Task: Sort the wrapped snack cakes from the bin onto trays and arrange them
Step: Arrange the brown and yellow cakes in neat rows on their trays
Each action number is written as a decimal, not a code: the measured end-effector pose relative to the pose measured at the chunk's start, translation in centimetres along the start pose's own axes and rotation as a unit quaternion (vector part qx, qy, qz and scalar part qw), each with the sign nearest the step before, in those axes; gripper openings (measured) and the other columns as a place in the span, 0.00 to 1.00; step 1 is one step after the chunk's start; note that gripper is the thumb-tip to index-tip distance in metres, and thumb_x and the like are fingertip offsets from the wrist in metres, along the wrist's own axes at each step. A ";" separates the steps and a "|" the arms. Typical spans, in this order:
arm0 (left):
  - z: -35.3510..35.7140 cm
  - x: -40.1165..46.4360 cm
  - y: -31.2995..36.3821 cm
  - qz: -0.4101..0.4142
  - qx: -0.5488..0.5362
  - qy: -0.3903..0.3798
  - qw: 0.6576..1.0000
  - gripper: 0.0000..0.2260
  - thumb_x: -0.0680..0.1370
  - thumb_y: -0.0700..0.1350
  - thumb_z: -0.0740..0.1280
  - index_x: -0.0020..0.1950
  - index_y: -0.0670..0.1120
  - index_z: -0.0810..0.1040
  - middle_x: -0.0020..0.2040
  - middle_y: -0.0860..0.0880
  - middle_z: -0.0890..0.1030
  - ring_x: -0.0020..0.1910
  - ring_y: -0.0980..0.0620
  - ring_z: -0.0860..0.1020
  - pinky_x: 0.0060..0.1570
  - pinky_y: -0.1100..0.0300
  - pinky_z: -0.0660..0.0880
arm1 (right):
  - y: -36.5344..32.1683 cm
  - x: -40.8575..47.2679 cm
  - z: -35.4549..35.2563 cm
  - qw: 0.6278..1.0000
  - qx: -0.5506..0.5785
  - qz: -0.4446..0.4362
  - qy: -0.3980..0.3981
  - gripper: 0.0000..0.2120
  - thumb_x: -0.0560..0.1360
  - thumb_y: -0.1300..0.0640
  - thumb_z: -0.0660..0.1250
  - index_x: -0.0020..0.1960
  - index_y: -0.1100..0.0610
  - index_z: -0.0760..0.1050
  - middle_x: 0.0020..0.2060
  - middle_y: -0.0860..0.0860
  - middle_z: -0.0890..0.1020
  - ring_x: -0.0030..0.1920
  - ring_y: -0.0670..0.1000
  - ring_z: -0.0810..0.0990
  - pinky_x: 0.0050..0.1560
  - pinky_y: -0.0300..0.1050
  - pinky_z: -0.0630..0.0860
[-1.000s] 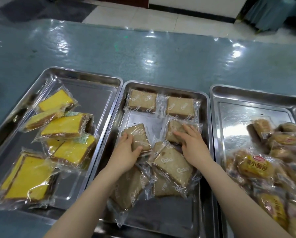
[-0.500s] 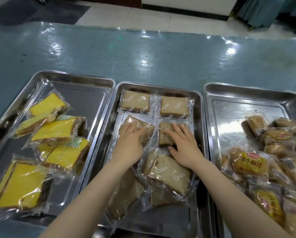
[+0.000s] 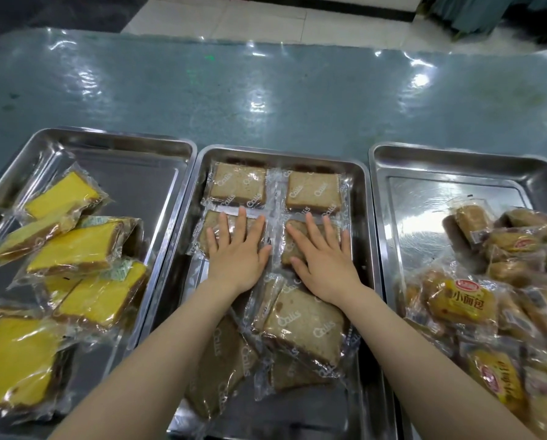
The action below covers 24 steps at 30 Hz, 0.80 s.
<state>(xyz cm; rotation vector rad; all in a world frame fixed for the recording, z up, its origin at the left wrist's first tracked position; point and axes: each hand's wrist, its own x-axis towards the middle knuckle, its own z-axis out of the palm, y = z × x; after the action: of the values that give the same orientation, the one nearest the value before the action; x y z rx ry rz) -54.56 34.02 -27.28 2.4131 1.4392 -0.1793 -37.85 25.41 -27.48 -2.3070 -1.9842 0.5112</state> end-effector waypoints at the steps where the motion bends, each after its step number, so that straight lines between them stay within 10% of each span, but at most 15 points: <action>1: 0.0 0.2 0.0 -0.002 0.000 0.002 1.000 0.27 0.80 0.60 0.45 0.76 0.58 0.39 0.76 0.48 0.34 0.73 0.39 0.32 0.68 0.41 0.32 | 0.0 0.1 0.1 1.000 -0.002 0.001 0.001 0.28 0.79 0.39 0.47 0.76 0.37 0.39 0.76 0.47 0.36 0.74 0.55 0.30 0.68 0.59 0.28; 11: -0.4 0.8 0.4 -0.010 -0.026 0.018 0.999 0.29 0.79 0.62 0.48 0.76 0.57 0.40 0.77 0.49 0.37 0.74 0.41 0.35 0.68 0.42 0.32 | -0.2 0.0 -0.3 0.999 0.041 -0.002 0.027 0.29 0.79 0.41 0.53 0.77 0.39 0.45 0.77 0.47 0.39 0.74 0.51 0.31 0.69 0.61 0.30; 15: -1.4 -1.9 -0.9 0.011 -0.048 0.120 0.992 0.30 0.79 0.55 0.51 0.76 0.52 0.39 0.76 0.50 0.39 0.74 0.48 0.35 0.67 0.46 0.30 | -0.4 -1.8 -2.2 0.986 0.128 0.006 0.110 0.28 0.78 0.43 0.57 0.76 0.42 0.54 0.75 0.38 0.49 0.75 0.43 0.45 0.69 0.56 0.31; 17: -1.7 -4.3 -2.2 -0.006 -0.105 0.140 0.985 0.31 0.79 0.51 0.54 0.77 0.52 0.41 0.77 0.51 0.43 0.73 0.53 0.37 0.70 0.49 0.36 | -0.3 -3.5 -2.9 0.971 0.201 0.008 0.128 0.23 0.77 0.46 0.61 0.72 0.45 0.64 0.72 0.40 0.64 0.73 0.45 0.59 0.74 0.51 0.48; 19: -1.8 -7.1 -3.2 -0.022 -0.196 0.128 0.972 0.30 0.79 0.48 0.58 0.77 0.53 0.45 0.77 0.52 0.49 0.73 0.56 0.42 0.72 0.50 0.45 | -0.4 -5.6 -3.1 0.965 0.242 0.011 0.097 0.20 0.77 0.47 0.64 0.68 0.49 0.71 0.63 0.41 0.71 0.67 0.47 0.69 0.67 0.42 0.62; 24: -1.2 -14.0 -4.5 -0.038 -0.284 0.081 0.955 0.26 0.78 0.49 0.62 0.75 0.55 0.58 0.74 0.55 0.63 0.68 0.56 0.66 0.62 0.59 0.63 | -2.0 -10.1 -1.4 0.976 0.199 0.003 -0.089 0.43 0.67 0.30 0.65 0.76 0.48 0.58 0.73 0.47 0.64 0.72 0.50 0.62 0.72 0.50 0.60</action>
<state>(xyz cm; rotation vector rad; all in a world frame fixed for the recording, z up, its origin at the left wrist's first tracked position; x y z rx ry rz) -65.33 24.70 -23.28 1.9340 1.4103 0.3772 -40.59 16.15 -23.54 -2.0805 -1.7398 1.0423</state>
